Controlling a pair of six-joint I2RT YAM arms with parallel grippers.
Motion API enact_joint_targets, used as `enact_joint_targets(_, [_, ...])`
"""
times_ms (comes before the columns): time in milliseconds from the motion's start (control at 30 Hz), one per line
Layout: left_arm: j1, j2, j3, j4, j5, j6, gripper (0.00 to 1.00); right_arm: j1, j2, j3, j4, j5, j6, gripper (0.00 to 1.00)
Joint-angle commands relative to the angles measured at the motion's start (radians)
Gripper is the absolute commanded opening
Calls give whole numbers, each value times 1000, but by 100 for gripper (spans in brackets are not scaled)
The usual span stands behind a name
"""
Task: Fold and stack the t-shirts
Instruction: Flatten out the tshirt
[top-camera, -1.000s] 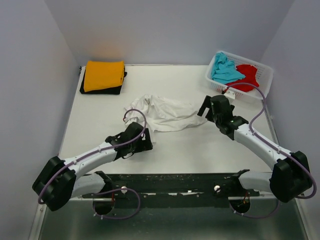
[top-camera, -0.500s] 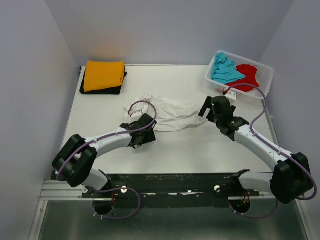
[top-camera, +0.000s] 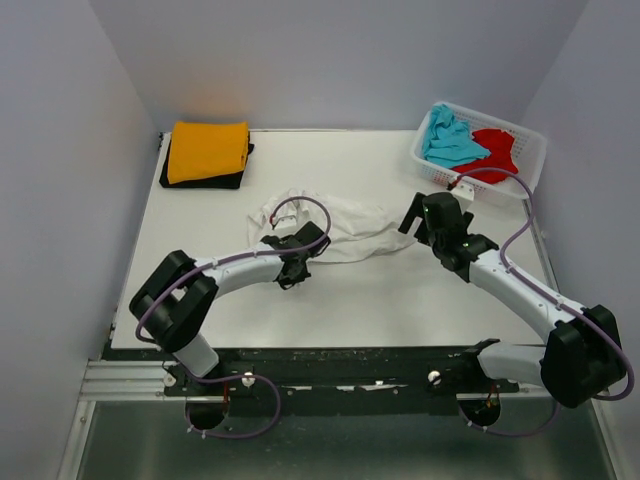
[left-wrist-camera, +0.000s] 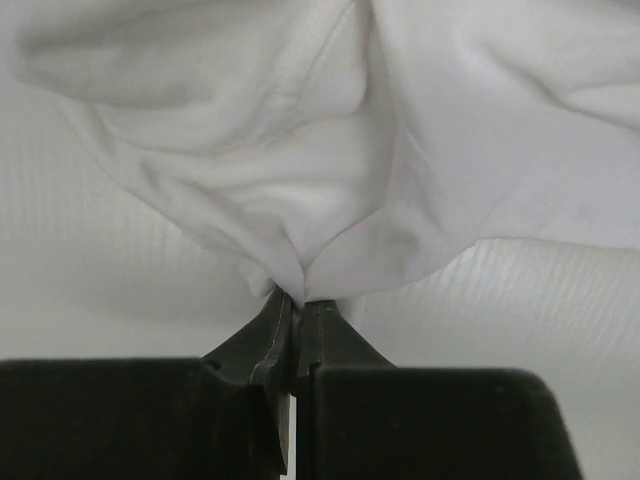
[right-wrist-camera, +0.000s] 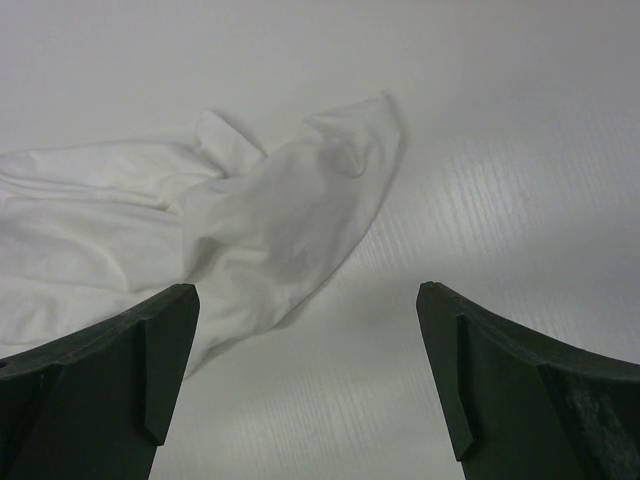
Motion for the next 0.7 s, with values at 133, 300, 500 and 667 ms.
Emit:
enact_joint_targets(133, [2,-438,-178,-160,-191,-39,0,-13,-6,26,-200,18,91,100])
enact_joint_targets(300, [3,-616,-190,-206,-215,9,0,-17,-20,-65,-240,-28,112,100])
enact_joint_targets(500, [3,-684,-213,-161,-187,36,0,-25,69,-77,-203,-33,114,93])
enact_joint_targets(667, [3,-681,-218,-147,-189,46,0,-43,216,-28,-107,-71,83,86])
